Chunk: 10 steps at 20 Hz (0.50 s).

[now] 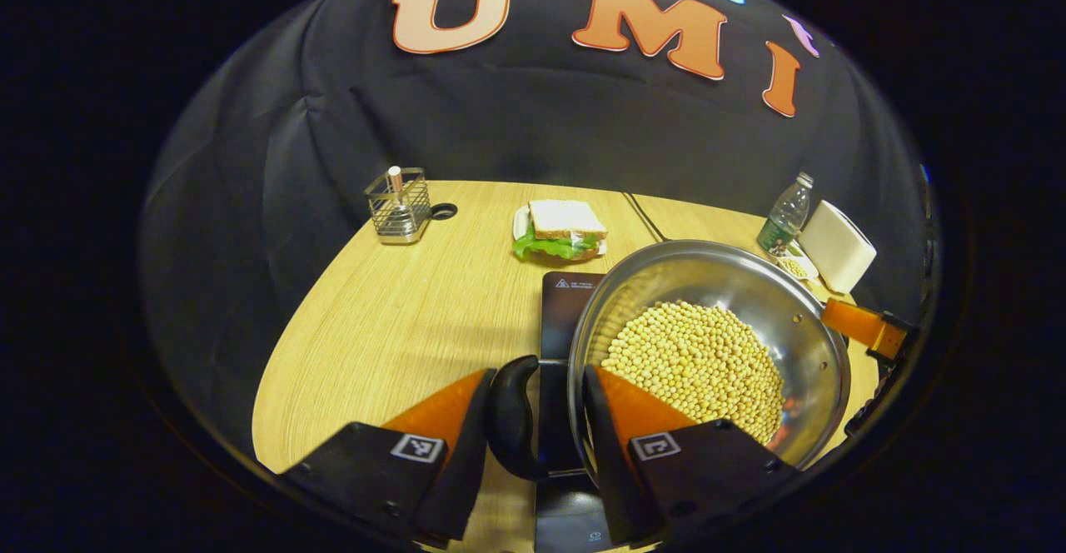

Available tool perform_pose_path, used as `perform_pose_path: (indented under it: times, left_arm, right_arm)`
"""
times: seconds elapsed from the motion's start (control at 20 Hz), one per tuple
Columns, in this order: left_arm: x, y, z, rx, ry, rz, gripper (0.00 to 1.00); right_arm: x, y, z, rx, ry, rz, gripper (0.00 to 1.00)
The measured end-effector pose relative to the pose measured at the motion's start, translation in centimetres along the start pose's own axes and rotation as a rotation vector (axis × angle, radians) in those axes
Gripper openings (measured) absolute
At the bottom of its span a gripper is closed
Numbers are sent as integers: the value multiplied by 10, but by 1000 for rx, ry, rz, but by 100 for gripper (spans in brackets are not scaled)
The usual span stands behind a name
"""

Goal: First push the handle of the pot to place it horizontally, then grasp the pot with both hands and set it on the induction cooktop.

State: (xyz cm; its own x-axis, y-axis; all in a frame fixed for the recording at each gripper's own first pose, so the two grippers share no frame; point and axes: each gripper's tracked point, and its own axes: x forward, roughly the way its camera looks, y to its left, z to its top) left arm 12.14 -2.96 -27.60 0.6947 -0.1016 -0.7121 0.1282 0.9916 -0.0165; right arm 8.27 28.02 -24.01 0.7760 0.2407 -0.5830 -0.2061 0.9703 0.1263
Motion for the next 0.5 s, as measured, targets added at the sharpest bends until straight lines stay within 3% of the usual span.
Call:
perform_pose_path:
  times: [0.15, 0.3, 0.5]
  left_arm:
    - [-39, 8, 52, 43, -135, 62, 100]
    - [-98, -2, 107, 44, -274, 71, 98]
    - [-191, -24, 182, 70, -523, 75, 98]
  right_arm:
    - [-31, -3, 31, -36, -69, 18, 81]
    - [-69, -15, 71, -41, -162, 23, 93]
    - [-128, -52, 126, -87, -304, -17, 93]
